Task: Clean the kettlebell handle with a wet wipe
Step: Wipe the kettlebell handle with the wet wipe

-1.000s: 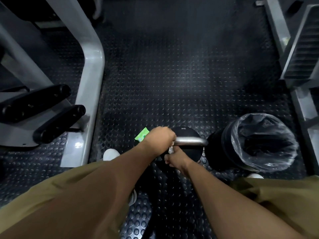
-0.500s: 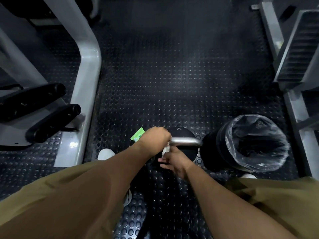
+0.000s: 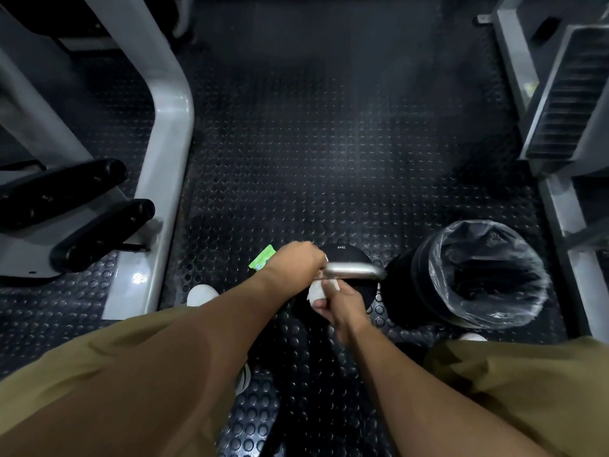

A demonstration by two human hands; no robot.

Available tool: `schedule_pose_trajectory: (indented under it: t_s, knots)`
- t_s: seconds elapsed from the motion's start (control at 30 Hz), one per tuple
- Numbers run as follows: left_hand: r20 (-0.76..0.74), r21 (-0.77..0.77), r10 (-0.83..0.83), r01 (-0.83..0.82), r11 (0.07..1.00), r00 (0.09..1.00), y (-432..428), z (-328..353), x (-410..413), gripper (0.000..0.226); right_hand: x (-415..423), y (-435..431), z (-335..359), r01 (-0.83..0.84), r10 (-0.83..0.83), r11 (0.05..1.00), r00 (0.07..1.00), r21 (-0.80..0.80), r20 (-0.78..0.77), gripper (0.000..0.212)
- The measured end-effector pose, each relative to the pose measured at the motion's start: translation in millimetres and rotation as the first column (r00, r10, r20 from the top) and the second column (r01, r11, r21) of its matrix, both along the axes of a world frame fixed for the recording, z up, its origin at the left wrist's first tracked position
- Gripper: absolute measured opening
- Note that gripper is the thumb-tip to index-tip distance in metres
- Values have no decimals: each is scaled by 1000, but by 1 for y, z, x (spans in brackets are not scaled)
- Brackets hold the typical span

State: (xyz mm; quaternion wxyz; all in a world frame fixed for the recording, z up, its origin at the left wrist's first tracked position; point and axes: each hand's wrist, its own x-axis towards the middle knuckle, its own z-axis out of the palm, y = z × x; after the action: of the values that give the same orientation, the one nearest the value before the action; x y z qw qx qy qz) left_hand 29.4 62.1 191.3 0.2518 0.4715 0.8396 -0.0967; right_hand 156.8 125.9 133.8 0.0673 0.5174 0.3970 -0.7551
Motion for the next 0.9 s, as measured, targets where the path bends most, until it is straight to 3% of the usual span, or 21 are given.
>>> schedule_pose_trajectory:
  t_s: [0.07,0.17,0.23,0.27,0.3,0.33,0.4,0.43,0.47,0.53,0.6,0.63,0.7,0.73,0.77,0.83,0.9]
  knots:
    - [36,10,35,-35,999,999,0,-1,-2,18,4,0,3,64,-65,995,998,-76,-5,19]
    - [168,59,177,-189,980,970,-5,3,-5,20,15,6,9,-23,24,987,1000,-157,0,22]
    - [273,113,312,-352,929,910,-14,8,-6,26,18,10,19,-106,112,978,994,-182,19,22]
    - [327,171,412,-482,859,850,-22,10,-4,29,17,13,25,-123,130,976,991,-177,29,20]
    - [396,216,540,-647,731,742,-29,10,1,33,14,16,32,-128,136,977,990,-168,33,18]
    - [481,204,668,-813,545,568,-37,11,8,39,11,19,38,-133,140,977,990,-166,32,17]
    - [637,-102,770,-984,147,49,-52,12,27,65,2,25,53,-162,166,967,986,-197,8,19]
    - [653,-329,732,-943,43,-194,-57,13,37,80,-2,26,60,-195,197,957,980,-216,-14,22]
    - [660,-508,656,-861,30,-366,-61,19,47,89,-6,26,68,-236,235,944,971,-231,-34,25]
    - [724,-622,447,-777,95,-525,-60,26,58,87,-12,25,80,-317,311,924,948,-216,-63,29]
    - [812,-546,260,-837,24,-522,-50,39,62,64,-14,26,89,-421,416,902,907,-101,-62,27]
    - [838,-481,272,-876,-41,-473,-44,42,63,51,-14,29,92,-474,473,881,880,-4,-39,27]
    - [825,-264,481,-955,-137,-297,-36,43,62,37,-14,42,91,-569,567,775,818,275,94,22]
    - [771,-112,616,-987,-116,-159,-35,43,59,36,-13,54,90,-619,600,654,774,435,201,21]
    - [683,49,730,-997,-52,-5,-35,43,55,38,-11,66,88,-674,622,473,712,567,327,26]
    - [513,329,819,-940,89,257,-34,47,51,46,-5,89,82,-752,608,111,568,650,555,46]
    - [461,501,774,-847,176,434,-23,54,55,55,0,101,75,-798,590,-33,470,602,656,61]
